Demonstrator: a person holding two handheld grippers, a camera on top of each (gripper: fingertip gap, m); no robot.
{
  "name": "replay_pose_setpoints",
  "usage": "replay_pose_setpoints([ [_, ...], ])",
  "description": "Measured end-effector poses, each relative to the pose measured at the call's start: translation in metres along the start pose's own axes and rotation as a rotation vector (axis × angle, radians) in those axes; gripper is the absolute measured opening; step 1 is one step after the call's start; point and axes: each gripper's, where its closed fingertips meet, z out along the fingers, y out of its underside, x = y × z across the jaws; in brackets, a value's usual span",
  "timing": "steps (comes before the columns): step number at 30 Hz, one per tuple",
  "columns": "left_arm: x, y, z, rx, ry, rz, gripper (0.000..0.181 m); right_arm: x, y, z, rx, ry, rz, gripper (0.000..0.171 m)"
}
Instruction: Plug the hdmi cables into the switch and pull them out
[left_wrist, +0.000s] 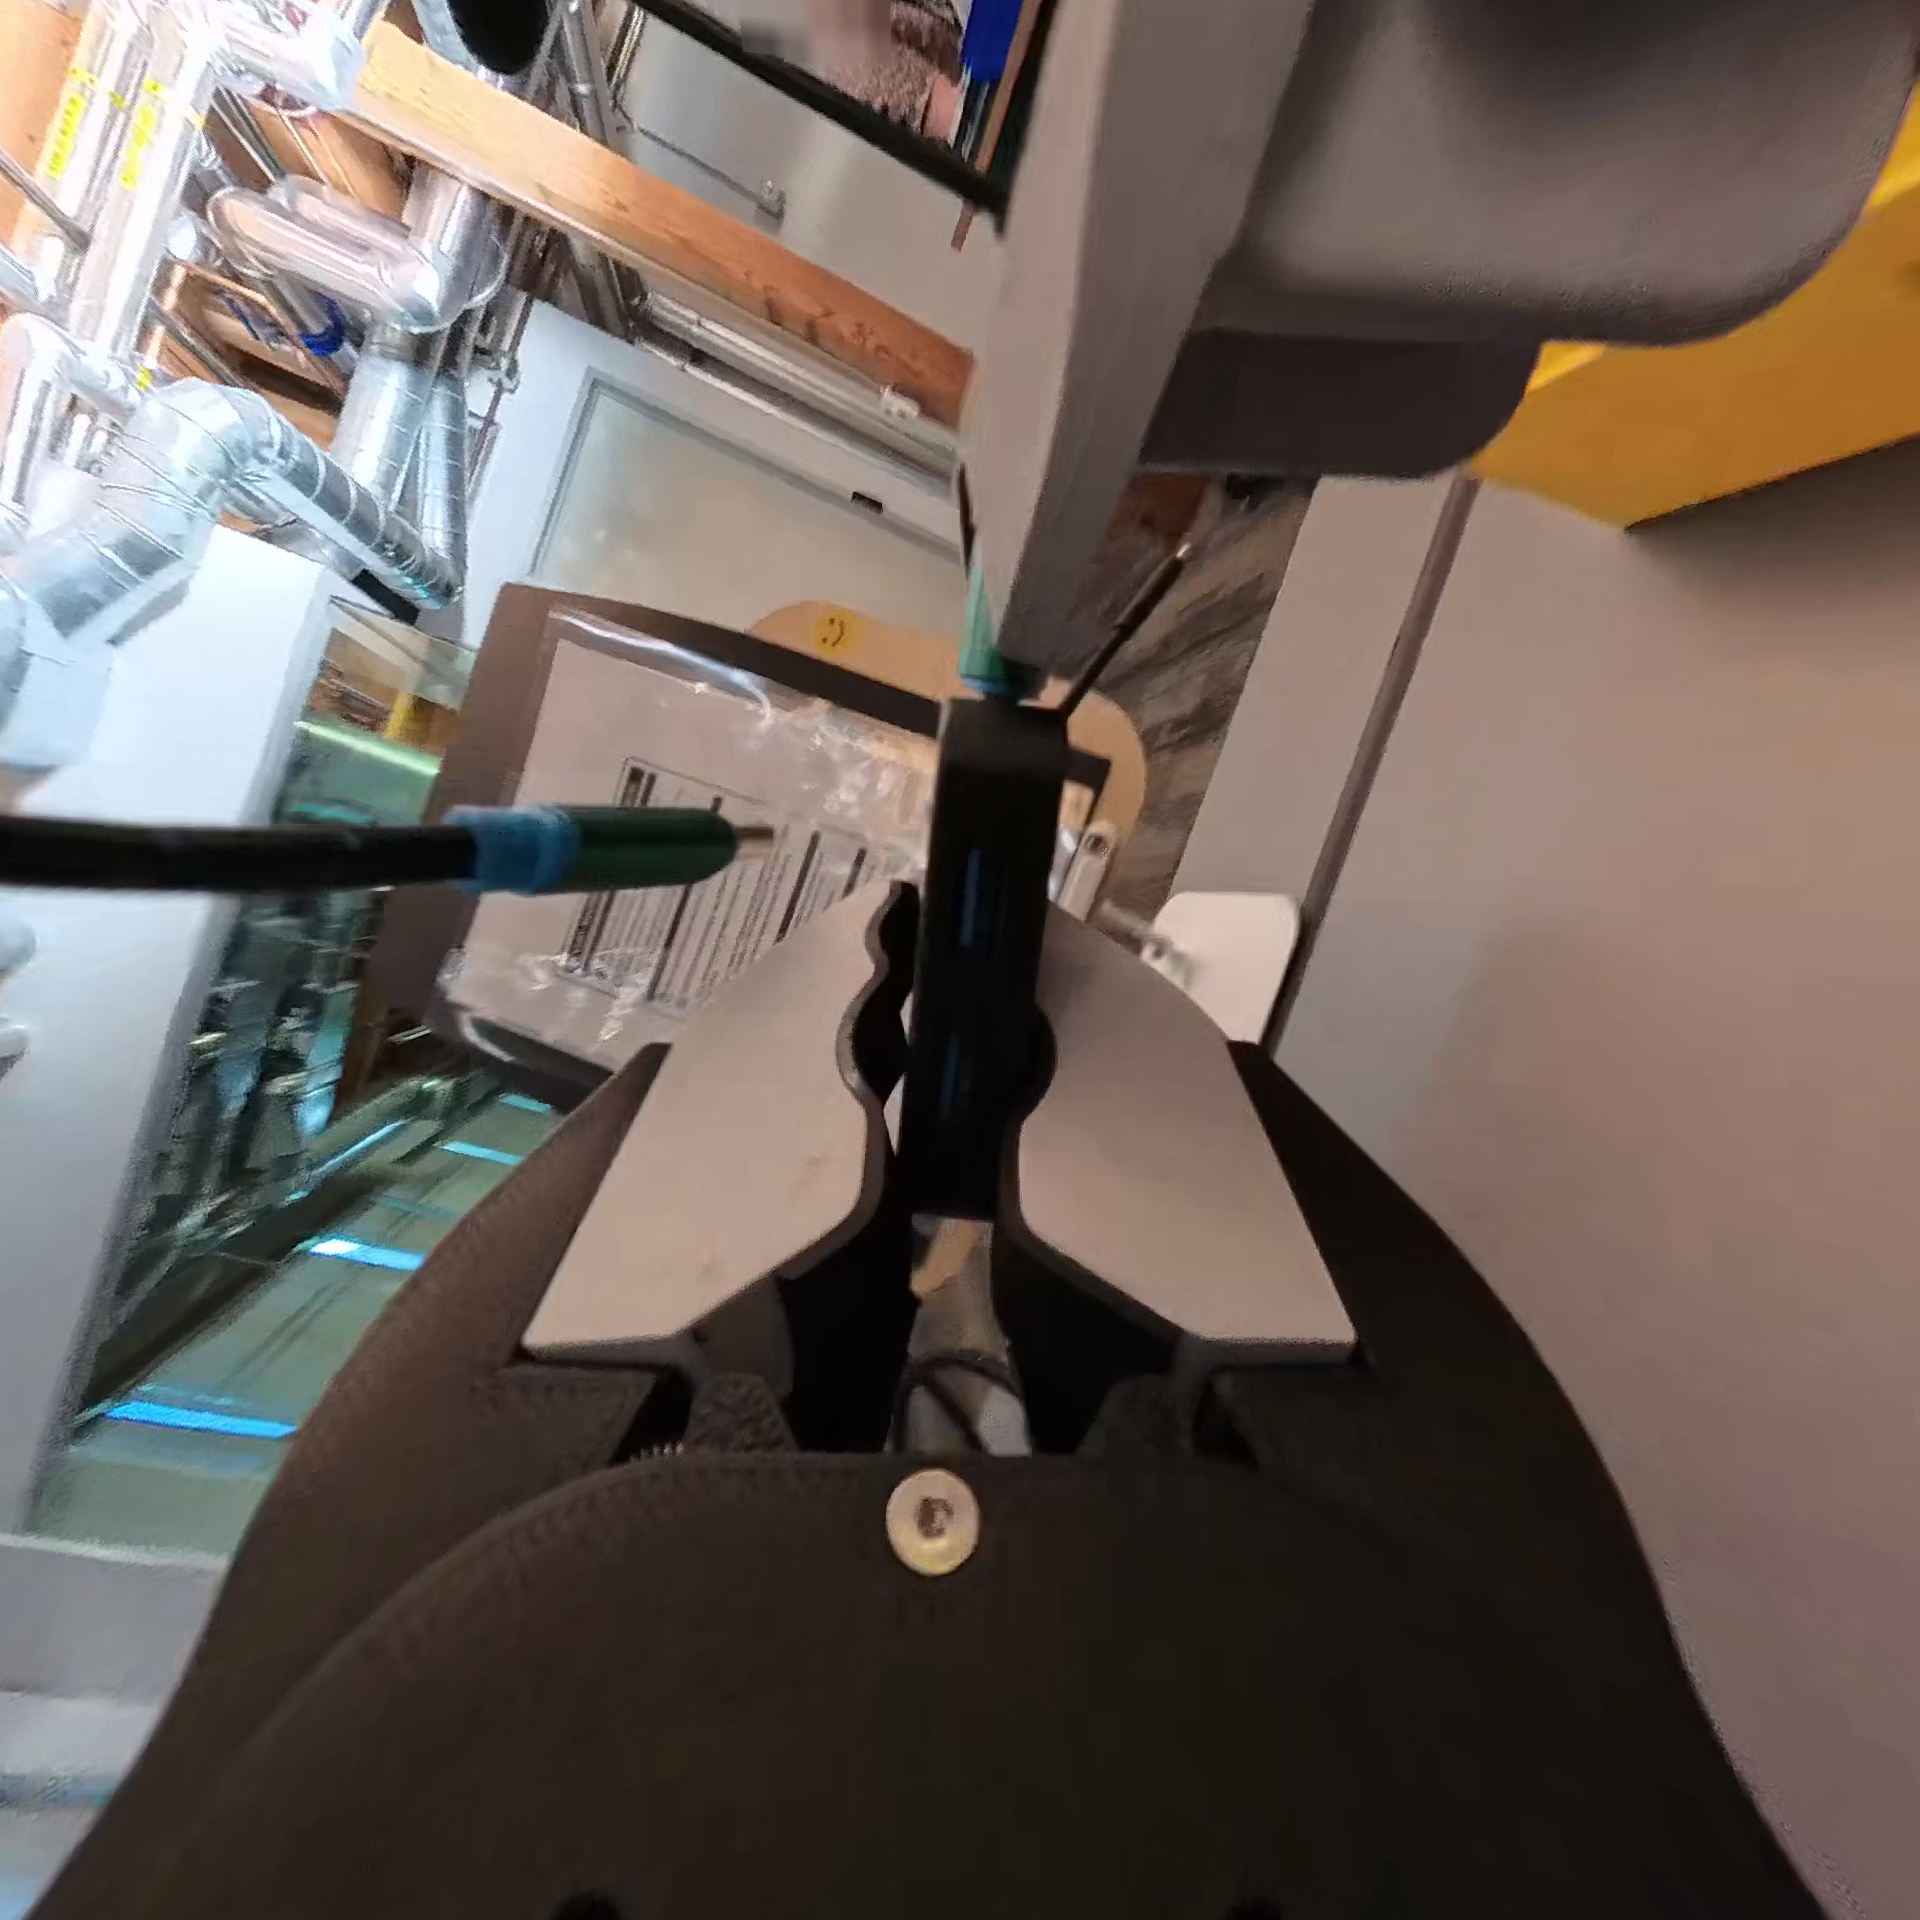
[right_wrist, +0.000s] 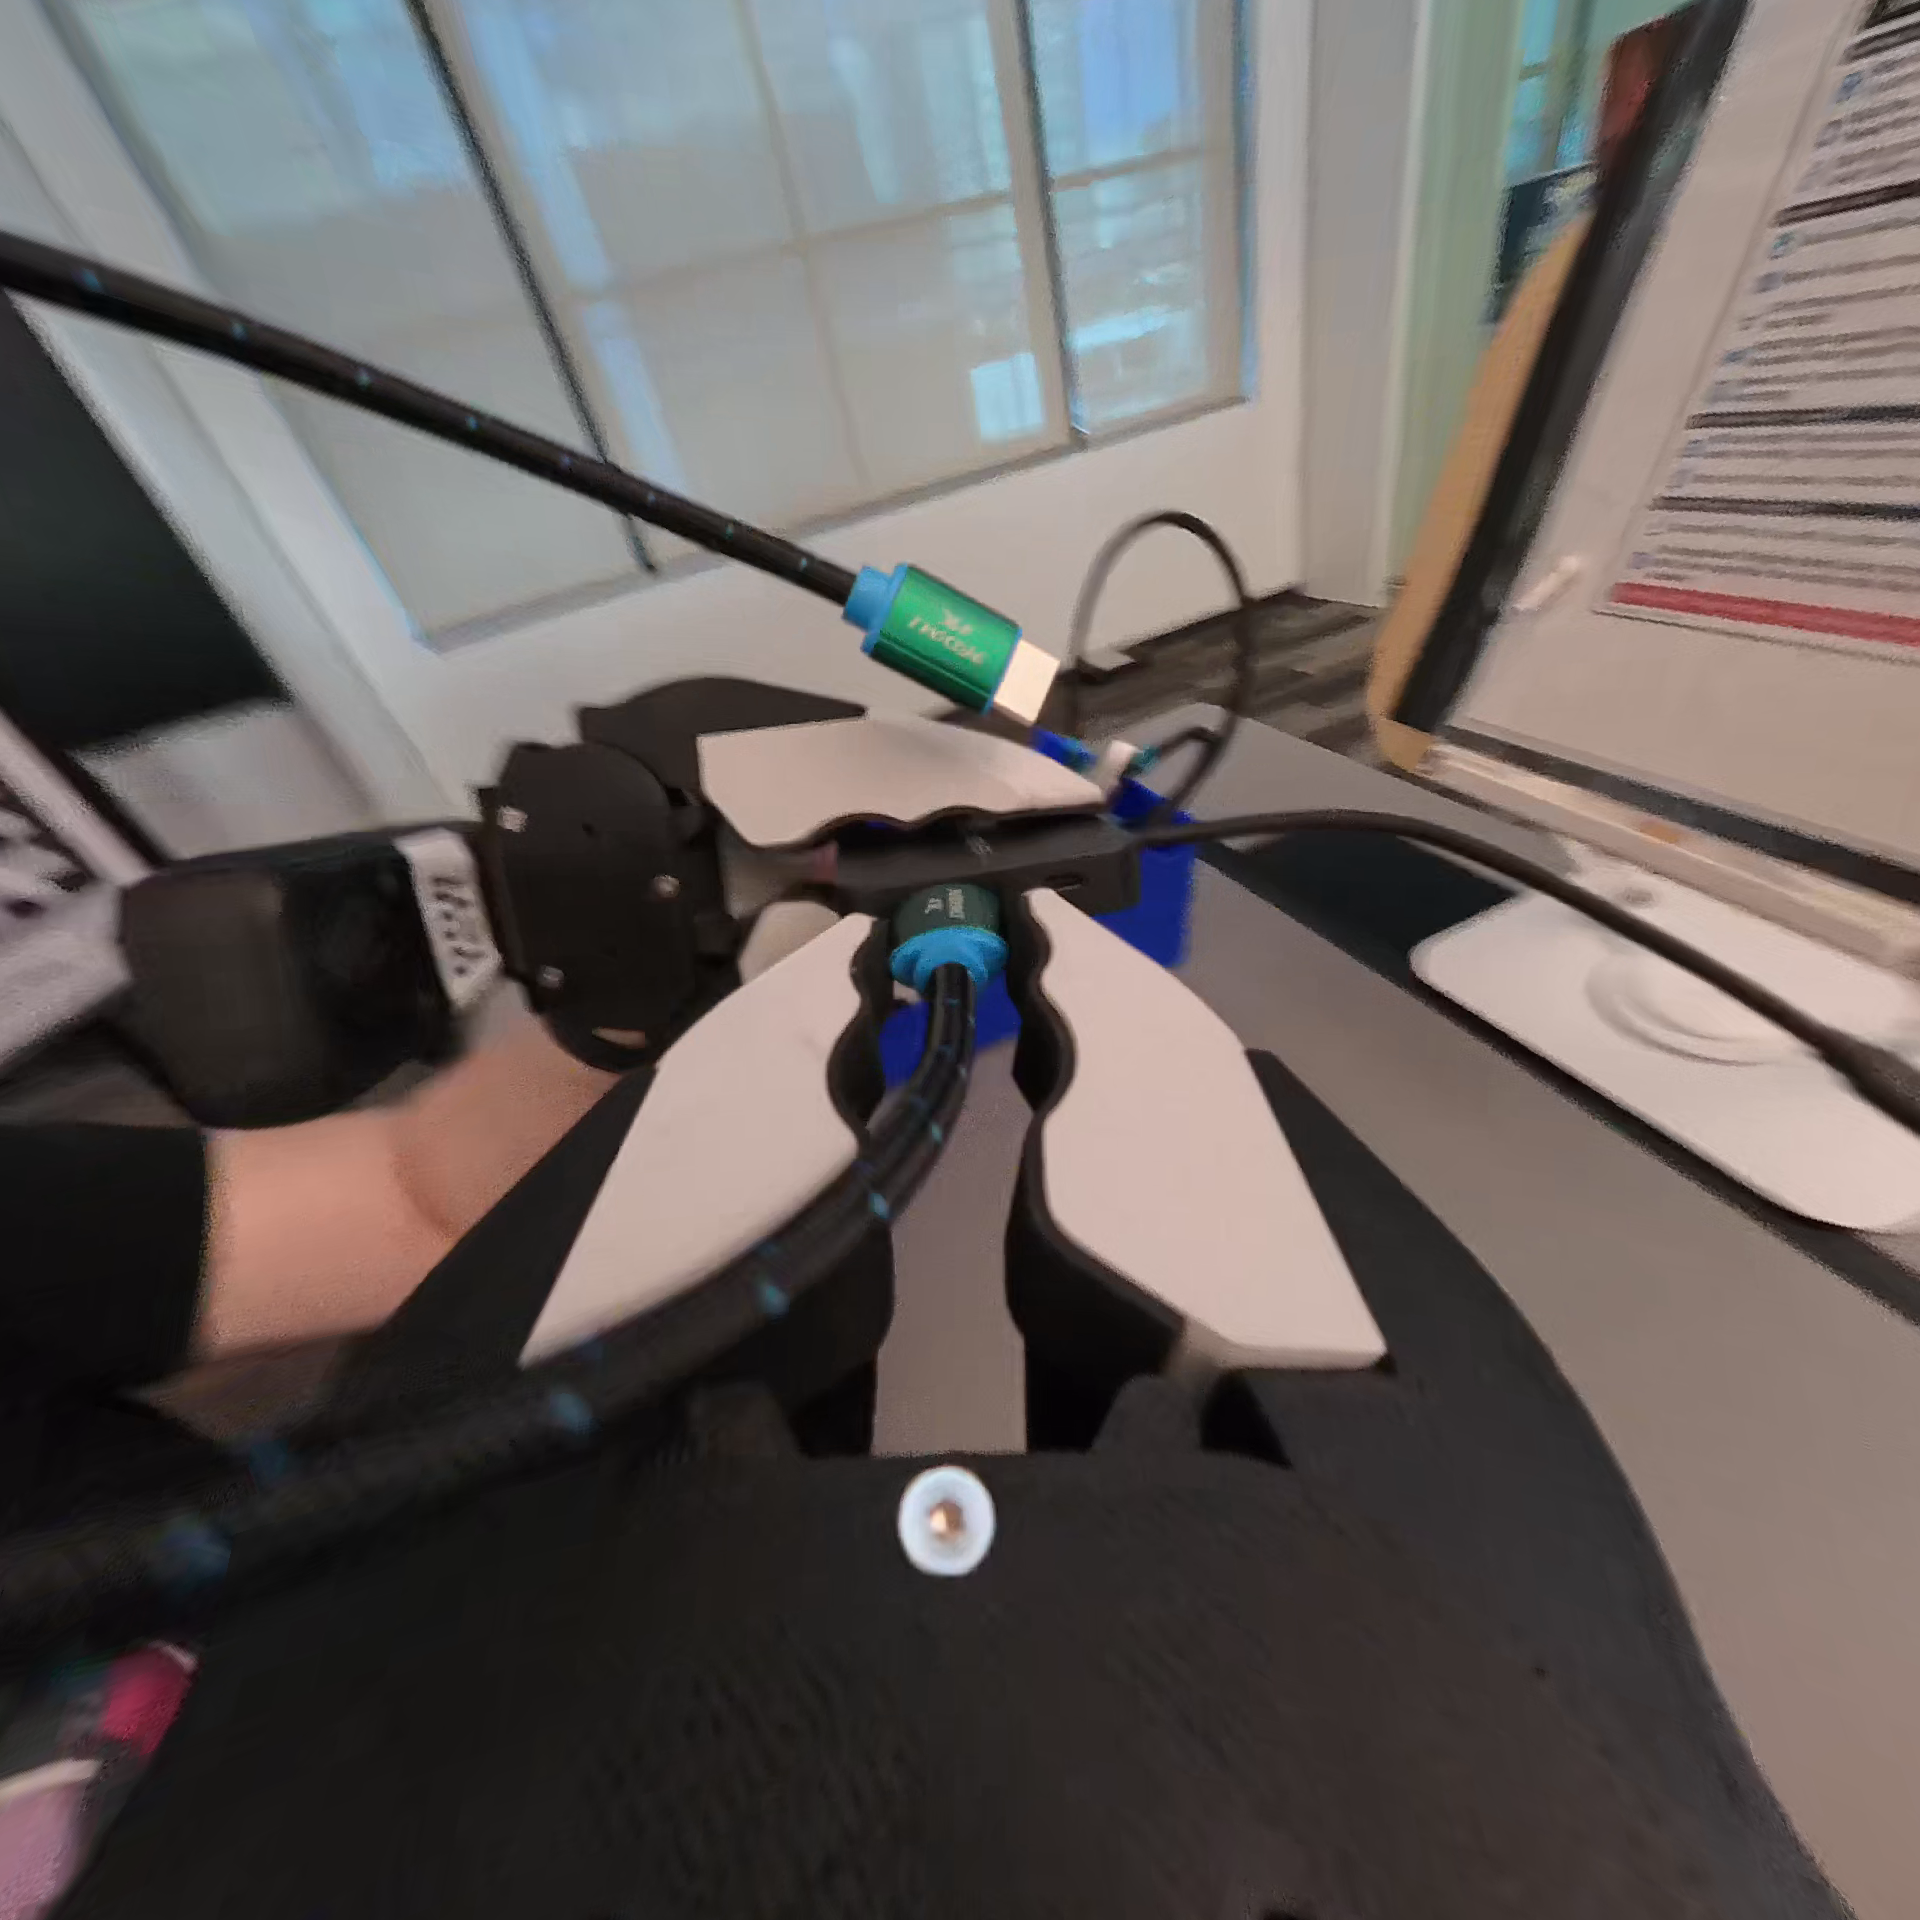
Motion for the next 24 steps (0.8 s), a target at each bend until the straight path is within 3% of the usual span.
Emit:
replay_pose_setpoints([
  [3, 0.001, 0.001, 0.002, -0.003, -0.034, 0.062, 0.015, -0.002, 0.003, -0.001, -0.061, 0.080, -0.115, 0.022],
  [10, 0.000, -0.008, -0.007, 0.022, -0.036, 0.150, 0.015, -0.008, 0.003, -0.013, -0.057, -0.147, 0.131, 0.022],
  [12, -0.013, 0.034, -0.001, -0.175, -0.062, 0.200, 0.015, -0.006, -0.022, -0.039, 0.050, -0.213, 0.192, 0.022],
  [14, -0.031, 0.073, -0.004, -0.250, -0.085, 0.159, 0.014, 0.007, -0.051, -0.084, 0.174, -0.166, 0.171, 0.022],
  [16, -0.049, 0.085, -0.016, -0.247, -0.082, 0.020, 0.014, 0.032, -0.041, -0.120, 0.046, 0.018, 0.067, 0.022],
  [18, -0.066, 0.076, -0.030, -0.177, -0.096, -0.116, 0.014, 0.058, -0.022, -0.159, -0.100, 0.209, 0.006, 0.022],
  [21, -0.086, 0.055, -0.049, -0.066, -0.136, -0.223, 0.014, 0.062, 0.022, -0.208, -0.294, 0.184, 0.115, 0.022],
  [24, -0.090, 0.049, -0.059, -0.060, -0.138, -0.215, 0.013, 0.082, 0.072, -0.254, -0.460, 0.277, 0.191, 0.022],
])
